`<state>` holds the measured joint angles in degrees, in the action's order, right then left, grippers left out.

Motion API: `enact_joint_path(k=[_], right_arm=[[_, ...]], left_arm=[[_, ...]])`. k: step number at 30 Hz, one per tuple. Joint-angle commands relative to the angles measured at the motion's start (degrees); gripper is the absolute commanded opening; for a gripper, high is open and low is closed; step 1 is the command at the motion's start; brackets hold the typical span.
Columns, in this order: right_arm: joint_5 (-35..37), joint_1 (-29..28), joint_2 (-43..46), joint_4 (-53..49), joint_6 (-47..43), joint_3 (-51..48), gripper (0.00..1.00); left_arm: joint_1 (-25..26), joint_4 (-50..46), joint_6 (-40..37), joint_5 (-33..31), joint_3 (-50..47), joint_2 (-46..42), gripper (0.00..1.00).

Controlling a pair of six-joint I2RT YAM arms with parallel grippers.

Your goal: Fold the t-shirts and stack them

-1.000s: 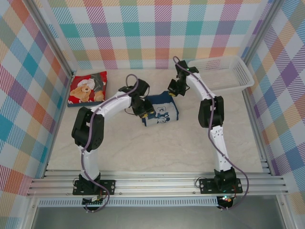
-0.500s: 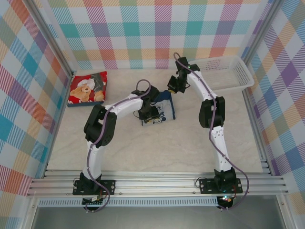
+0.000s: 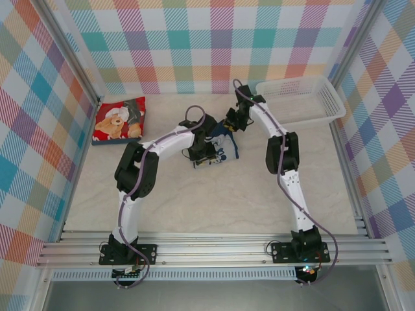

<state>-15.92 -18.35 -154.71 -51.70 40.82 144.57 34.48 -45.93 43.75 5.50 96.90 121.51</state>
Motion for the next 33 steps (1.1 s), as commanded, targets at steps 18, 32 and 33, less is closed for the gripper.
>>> enact_joint_path(k=[18,32,33], right_arm=[[0.5,0.4,31.7,1.1,-2.8,-24.5,0.65],[-2.5,0.4,49.3,5.5,-1.3,-48.3,0.65],[-2.5,0.4,50.0,5.3,-1.4,-48.6,0.65]], left_arm=[[-17.1,14.6,-15.6,13.1,-1.4,1.4,0.50],[-13.2,5.8,-18.2,4.0,6.3,10.1,0.42],[-12.8,4.6,-18.3,2.7,7.3,10.7,0.42]])
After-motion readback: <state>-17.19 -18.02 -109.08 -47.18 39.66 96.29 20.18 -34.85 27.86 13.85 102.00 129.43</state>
